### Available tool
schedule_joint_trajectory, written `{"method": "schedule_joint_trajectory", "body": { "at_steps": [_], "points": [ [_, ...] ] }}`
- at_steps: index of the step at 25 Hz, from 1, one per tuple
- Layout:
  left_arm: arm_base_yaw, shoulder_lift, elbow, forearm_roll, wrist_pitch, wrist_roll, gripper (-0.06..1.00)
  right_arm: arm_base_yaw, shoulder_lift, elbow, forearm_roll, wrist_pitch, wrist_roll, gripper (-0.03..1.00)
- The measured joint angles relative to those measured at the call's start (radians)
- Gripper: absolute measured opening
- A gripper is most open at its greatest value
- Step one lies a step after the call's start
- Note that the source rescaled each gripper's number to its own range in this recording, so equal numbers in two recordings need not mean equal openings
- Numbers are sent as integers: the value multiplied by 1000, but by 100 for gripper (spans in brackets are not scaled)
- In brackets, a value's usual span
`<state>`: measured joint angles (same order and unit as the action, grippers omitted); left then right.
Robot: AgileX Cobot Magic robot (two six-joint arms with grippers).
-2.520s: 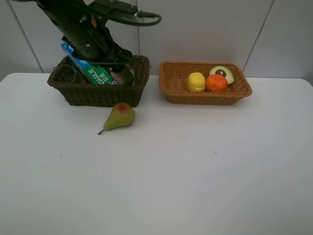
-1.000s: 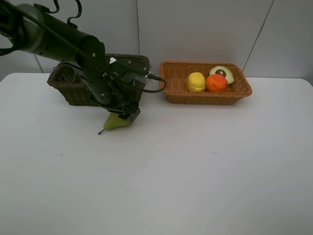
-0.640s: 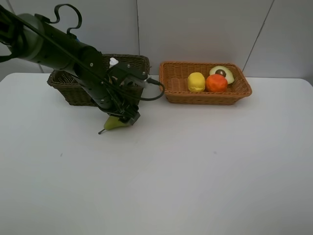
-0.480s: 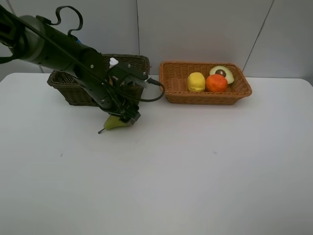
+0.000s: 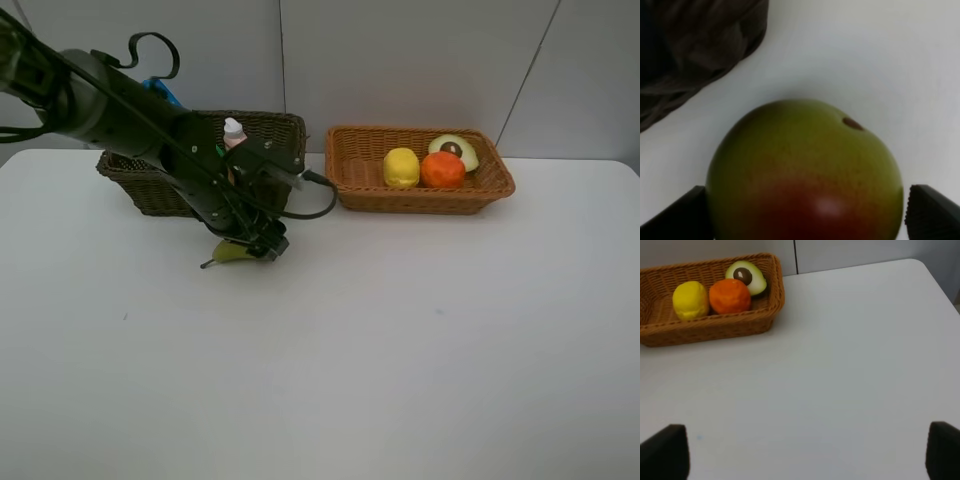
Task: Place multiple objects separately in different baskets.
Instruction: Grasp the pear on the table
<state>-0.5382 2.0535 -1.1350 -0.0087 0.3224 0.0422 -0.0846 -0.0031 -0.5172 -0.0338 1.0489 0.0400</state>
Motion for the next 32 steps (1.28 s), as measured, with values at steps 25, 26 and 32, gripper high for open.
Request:
{"method": "schedule_joint_trajectory", "body": {
  "at_steps": [25,26,32],
  "points": [
    [0,37,0,-1,-32,1,100,0,0,0,0,0,0,100],
    [0,37,0,-1,-32,1,100,0,0,0,0,0,0,100],
    [0,37,0,-1,-33,1,96,0,0,0,0,0,0,100]
  ]
}}
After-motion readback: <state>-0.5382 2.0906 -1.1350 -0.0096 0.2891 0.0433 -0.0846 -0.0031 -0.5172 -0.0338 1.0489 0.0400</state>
